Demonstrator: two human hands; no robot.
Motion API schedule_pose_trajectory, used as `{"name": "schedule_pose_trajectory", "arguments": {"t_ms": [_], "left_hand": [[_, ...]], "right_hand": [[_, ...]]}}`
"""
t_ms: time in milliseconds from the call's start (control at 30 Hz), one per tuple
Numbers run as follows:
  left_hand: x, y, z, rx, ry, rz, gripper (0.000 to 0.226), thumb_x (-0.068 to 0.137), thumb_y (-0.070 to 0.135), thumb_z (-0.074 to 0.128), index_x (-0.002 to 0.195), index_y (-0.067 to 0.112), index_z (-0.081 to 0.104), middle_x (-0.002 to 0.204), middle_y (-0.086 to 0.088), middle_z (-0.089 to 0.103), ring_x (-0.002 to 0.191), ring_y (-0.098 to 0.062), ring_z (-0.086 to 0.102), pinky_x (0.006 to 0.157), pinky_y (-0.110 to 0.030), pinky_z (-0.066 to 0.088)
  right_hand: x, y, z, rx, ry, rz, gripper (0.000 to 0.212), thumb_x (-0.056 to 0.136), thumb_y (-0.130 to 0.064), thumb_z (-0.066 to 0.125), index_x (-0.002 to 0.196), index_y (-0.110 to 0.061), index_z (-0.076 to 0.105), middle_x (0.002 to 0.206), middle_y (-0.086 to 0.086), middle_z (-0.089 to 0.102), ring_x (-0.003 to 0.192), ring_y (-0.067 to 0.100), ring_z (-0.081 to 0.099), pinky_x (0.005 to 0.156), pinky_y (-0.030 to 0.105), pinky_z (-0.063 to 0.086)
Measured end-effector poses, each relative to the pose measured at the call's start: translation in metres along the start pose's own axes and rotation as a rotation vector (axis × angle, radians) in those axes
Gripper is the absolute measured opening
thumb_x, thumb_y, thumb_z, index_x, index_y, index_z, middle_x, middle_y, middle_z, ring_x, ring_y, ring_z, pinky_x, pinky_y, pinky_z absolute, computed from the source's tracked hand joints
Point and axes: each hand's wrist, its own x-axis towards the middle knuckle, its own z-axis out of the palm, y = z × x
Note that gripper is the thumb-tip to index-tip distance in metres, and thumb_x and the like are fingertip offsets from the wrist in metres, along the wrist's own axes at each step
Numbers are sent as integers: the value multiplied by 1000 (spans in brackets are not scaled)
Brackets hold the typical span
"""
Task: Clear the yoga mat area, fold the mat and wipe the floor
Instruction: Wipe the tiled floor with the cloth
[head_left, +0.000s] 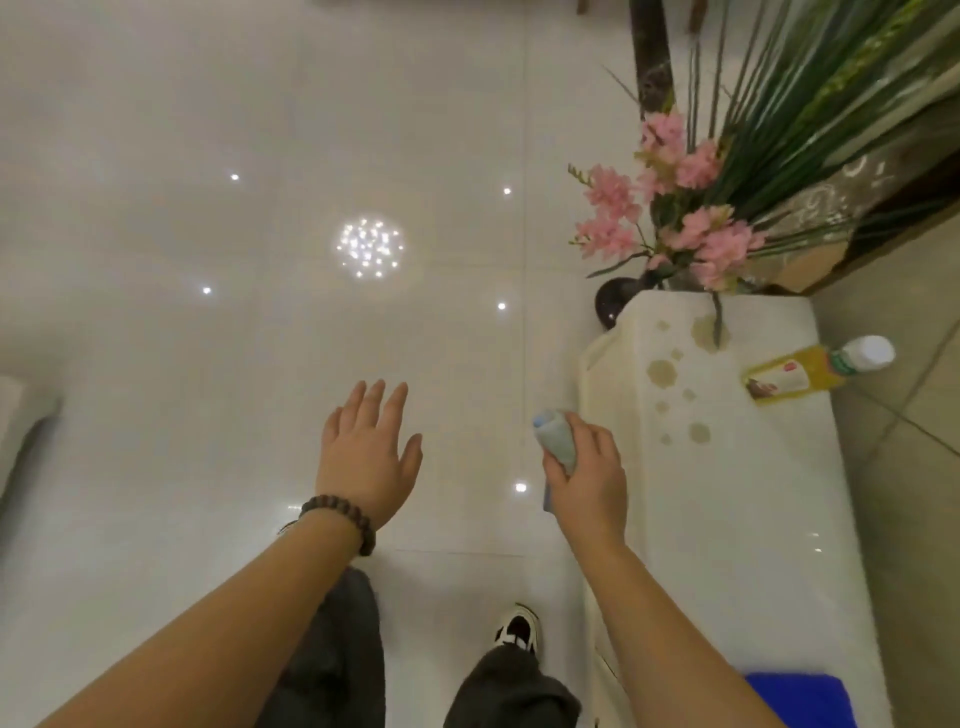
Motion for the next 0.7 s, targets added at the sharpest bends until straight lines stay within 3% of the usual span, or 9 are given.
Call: {"name": "schedule_pose_trajectory", "arguments": {"t_ms": [100,267,367,533,700], "left_hand": [[25,-55,-16,-26,16,-42,61,100,47,30,153,24,9,161,-2,11,149,-22,4,121,-42,10],[75,-145,-34,-92,-8,-52,61,100,45,28,153,24,7,161,-2,10,149,-21,2,121,-40,7],[111,-190,-31,-104,-13,-41,60,100,44,29,153,23,8,161,-3,11,148,-21,2,120,-40,7],[177,-240,-5,-121,-29,-70,60,100,44,28,153,24,8,161,-2,10,148,-20,1,120,-39,5],[259,-272,56,-136,-47,-145,60,100,46,27,153,23,8,161,-2,10,149,-21,2,121,-40,7]], "right_hand": [[22,-61,41,-38,-22,-15,49,85,-22,65,133,-17,51,119,5,53,97,25,56,82,37,49],[53,-149,123,-37,-52,-30,47,86,-21,65,131,-17,52,117,6,53,100,26,55,86,44,48],[76,-183,169,-3,-38,-18,45,86,-21,64,130,-19,52,117,3,52,99,23,55,86,40,48],[122,-198,234,13,-62,10,44,90,-30,61,132,-23,50,118,-3,51,97,13,53,84,27,44],[203,-172,307,-55,-81,-1,43,91,-32,60,132,-24,50,119,-1,52,102,17,55,86,32,47]]}}
